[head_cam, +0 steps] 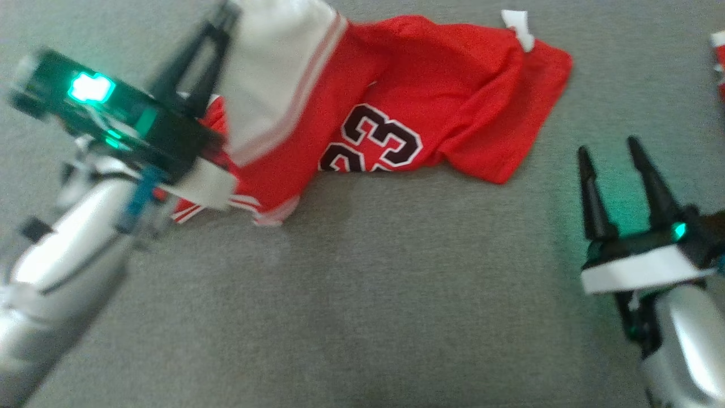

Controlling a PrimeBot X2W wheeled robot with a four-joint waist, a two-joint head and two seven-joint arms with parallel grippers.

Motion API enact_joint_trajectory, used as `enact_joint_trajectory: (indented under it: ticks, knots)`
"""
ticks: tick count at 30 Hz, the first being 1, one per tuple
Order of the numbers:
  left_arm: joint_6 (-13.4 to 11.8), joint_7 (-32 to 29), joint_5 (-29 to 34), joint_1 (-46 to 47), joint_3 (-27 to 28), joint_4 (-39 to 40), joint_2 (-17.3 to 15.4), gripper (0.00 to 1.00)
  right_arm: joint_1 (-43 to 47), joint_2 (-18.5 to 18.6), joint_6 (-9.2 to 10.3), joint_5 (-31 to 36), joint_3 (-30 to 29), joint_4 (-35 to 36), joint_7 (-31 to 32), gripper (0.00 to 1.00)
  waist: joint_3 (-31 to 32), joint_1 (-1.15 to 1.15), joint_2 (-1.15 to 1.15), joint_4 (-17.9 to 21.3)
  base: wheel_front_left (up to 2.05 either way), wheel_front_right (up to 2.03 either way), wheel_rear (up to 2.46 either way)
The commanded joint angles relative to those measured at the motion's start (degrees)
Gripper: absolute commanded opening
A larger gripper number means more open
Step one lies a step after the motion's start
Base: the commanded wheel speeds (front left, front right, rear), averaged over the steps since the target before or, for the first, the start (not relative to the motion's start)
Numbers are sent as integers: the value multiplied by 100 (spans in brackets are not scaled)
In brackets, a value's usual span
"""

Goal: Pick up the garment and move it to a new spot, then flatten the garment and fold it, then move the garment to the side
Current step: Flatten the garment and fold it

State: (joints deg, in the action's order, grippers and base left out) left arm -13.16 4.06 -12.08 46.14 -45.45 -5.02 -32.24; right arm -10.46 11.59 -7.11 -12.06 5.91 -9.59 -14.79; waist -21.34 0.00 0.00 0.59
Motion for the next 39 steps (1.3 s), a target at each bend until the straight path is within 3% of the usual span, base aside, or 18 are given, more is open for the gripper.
enact_joint_trajectory:
  ticks: [1, 10, 22, 23, 25, 32, 39]
  knots:
    - [-61, -62, 37, 426, 464, 362, -437, 0, -397, 281, -37, -148, 85, -203, -21, 100, -194, 0, 0, -238, 0, 0, 0]
    - [102, -191, 80, 814, 621, 538, -793, 0, -1555, 949, -37, -889, 266, -1310, 345, 100, -486, 0, 0, -519, 0, 0, 0]
    - [313, -153, 117, 1139, 428, 278, -598, 0, -2496, 1400, -37, -1781, 1017, -2264, 1012, 100, -751, 0, 0, -761, 0, 0, 0]
    - [319, -144, 118, 1156, 417, 261, -582, 0, -2513, 1434, -37, -1848, 1126, -2277, 1062, 82, -758, 0, 0, -775, 0, 0, 0]
    - [324, -128, 121, 1180, 393, 225, -551, 0, -2538, 1516, -37, -1980, 1284, -2281, 1081, 0, -761, 0, 0, -797, 0, 0, 0]
    - [328, 57, 81, 1152, 368, 56, -544, 0, -2519, 1792, -37, -2195, 1362, -2157, 819, 0, -534, 0, 0, -797, 0, 0, 0]
    - [432, 539, -168, 1153, 543, 131, -657, 0, -2556, 2347, -37, -2226, 1119, -1304, 576, 0, 54, 0, 0, -641, 0, 0, 0]
